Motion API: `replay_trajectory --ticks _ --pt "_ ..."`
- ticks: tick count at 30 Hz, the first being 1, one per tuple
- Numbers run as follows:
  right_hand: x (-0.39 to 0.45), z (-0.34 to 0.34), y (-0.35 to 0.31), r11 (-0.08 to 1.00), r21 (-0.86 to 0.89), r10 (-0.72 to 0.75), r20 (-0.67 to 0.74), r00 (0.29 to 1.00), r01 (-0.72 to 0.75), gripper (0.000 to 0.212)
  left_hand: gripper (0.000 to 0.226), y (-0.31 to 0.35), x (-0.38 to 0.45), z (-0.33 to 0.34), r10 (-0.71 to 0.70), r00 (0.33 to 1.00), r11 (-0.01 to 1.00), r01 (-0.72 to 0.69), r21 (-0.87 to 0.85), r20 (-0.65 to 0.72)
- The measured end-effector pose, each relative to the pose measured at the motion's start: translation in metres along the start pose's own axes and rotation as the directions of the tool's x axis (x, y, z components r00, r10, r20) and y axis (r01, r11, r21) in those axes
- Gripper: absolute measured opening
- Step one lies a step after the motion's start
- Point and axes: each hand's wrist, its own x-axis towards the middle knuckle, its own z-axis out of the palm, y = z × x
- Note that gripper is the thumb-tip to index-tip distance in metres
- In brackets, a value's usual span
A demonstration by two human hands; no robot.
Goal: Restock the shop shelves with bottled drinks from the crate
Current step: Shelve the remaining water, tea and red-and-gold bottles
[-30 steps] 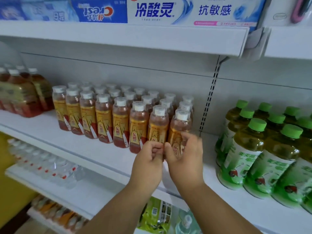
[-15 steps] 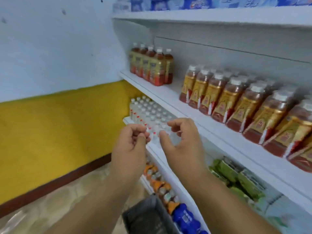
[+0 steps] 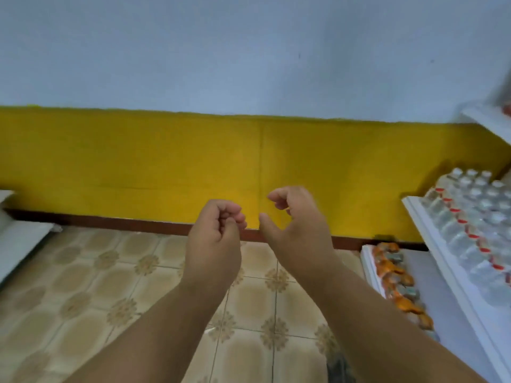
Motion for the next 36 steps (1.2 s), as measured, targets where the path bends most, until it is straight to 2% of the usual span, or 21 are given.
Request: replay_trajectory --ticks 2,7,13,16,20,26,28,31,34,36 --pt "0.017 0.032 0.003 1.000 0.013 -0.027 0.072 0.997 0.026 0.030 0.043 -0.020 0.022 -0.021 -0.016 0.996 1.000 0.018 0.023 -0.083" --pt "0.074 0.108 0.031 0.995 0.077 -0.083 0.227 0.970 0.067 0.033 0.038 -0.079 0.084 -0.044 -0.054 0.969 0.996 0.069 0.056 -0.241" --pt "0.173 0.212 0.062 0.970 0.182 -0.223 0.407 0.886 0.161 0.032 0.039 -0.135 0.179 -0.059 -0.091 0.913 0.979 0.154 0.131 -0.397" --pt "0.214 0.282 0.075 0.956 0.237 -0.272 0.485 0.831 0.174 0.033 0.038 -0.163 0.232 -0.072 -0.092 0.902 0.962 0.189 0.195 -0.421" --pt "0.237 0.381 0.096 0.967 0.201 -0.244 0.560 0.791 0.156 0.032 0.033 -0.220 0.292 -0.101 -0.158 0.866 0.912 0.312 0.265 -0.474" --pt "0.244 0.533 0.163 0.991 0.047 -0.129 0.619 0.775 0.127 0.033 0.040 -0.357 0.361 -0.145 -0.267 0.841 0.865 0.424 0.268 -0.470" --pt "0.239 0.586 0.196 0.994 0.000 -0.083 0.646 0.758 0.109 0.032 0.039 -0.417 0.378 -0.152 -0.340 0.813 0.852 0.479 0.210 -0.473" --pt "0.220 0.662 0.258 0.996 -0.011 -0.055 0.674 0.737 0.085 0.031 0.037 -0.514 0.394 -0.150 -0.467 0.738 0.793 0.594 0.139 -0.487" --pt "0.195 0.726 0.332 0.999 0.000 0.033 0.661 0.750 -0.044 0.025 0.034 -0.600 0.400 -0.146 -0.515 0.716 0.759 0.636 0.138 -0.471" --pt "0.176 0.774 0.389 0.998 -0.011 0.056 0.656 0.753 -0.064 0.023 0.035 -0.666 0.402 -0.144 -0.516 0.703 0.745 0.650 0.148 -0.489"
